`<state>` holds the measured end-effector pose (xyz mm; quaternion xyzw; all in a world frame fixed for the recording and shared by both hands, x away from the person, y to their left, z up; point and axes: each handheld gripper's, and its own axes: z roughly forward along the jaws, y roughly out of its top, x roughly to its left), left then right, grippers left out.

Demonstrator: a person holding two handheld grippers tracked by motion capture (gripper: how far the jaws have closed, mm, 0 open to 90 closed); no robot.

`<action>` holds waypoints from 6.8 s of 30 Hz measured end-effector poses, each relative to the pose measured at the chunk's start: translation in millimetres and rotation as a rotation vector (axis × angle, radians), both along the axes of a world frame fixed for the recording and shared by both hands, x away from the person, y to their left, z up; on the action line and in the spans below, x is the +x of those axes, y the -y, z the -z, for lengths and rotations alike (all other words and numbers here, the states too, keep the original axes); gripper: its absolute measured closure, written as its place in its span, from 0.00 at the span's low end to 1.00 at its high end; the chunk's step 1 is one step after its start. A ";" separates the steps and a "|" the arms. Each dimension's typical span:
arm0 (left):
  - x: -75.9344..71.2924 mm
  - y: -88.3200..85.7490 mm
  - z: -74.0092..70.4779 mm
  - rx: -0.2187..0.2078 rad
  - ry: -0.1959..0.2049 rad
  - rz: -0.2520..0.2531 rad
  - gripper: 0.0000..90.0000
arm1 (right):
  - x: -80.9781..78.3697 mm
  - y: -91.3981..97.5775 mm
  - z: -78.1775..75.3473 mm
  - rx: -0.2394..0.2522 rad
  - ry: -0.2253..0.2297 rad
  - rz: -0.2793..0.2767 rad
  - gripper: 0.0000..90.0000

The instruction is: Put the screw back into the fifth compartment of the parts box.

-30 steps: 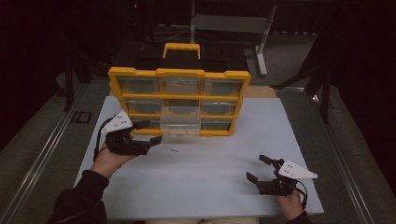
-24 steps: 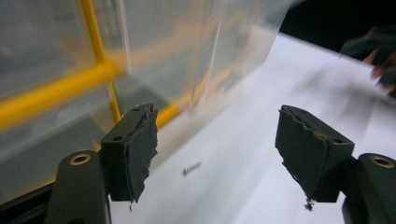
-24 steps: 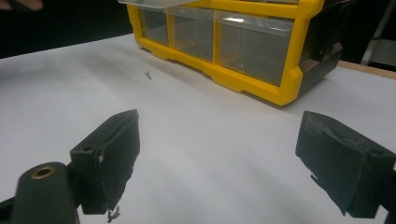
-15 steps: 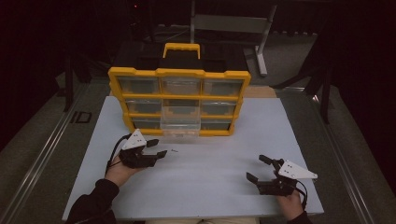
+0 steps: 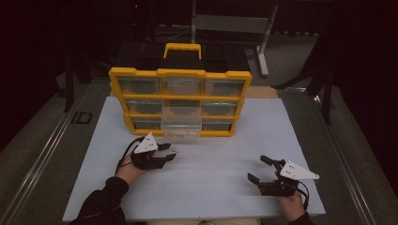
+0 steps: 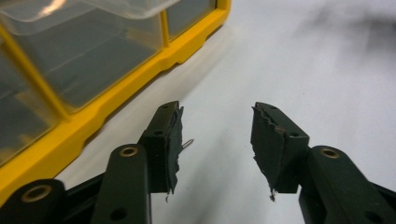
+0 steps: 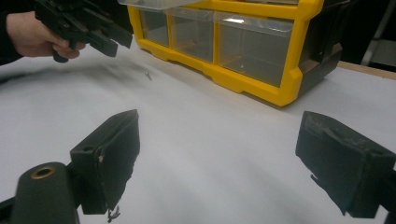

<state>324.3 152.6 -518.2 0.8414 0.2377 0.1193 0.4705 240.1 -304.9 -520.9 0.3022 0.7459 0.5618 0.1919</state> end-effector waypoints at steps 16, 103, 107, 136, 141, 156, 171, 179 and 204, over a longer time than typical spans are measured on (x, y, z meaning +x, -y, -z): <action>26.5 0.7 24.7 0.042 -0.136 -0.078 0.71 | 0.6 1.5 0.3 0.014 -0.009 0.001 0.15; 8.9 -22.7 -58.1 0.133 -0.056 0.035 0.96 | 2.0 3.3 1.2 0.033 -0.027 0.006 0.15; 6.9 -29.2 -72.2 0.119 -0.028 0.026 0.96 | 2.0 4.0 1.0 0.033 -0.026 0.008 0.15; 7.2 -21.5 -180.4 0.003 0.064 -0.117 0.96 | 2.4 3.4 1.6 0.031 -0.027 0.008 0.15; 11.4 -7.0 -183.1 -0.007 0.037 -0.135 0.96 | 2.6 3.4 1.7 0.031 -0.026 0.007 0.15; 17.8 21.1 -178.1 -0.041 0.006 -0.169 0.96 | 2.6 3.7 1.7 0.034 -0.028 0.005 0.15; 27.2 41.2 -161.6 0.018 -0.128 -0.240 0.95 | 2.6 3.8 1.7 0.032 -0.026 0.003 0.15; 26.7 42.3 -161.1 -0.011 -0.133 -0.241 0.63 | 2.3 4.0 1.4 0.033 -0.028 0.002 0.15; -8.2 -9.2 -165.9 -0.124 -0.084 -0.318 0.18 | 2.5 3.4 1.6 0.029 -0.026 0.004 0.15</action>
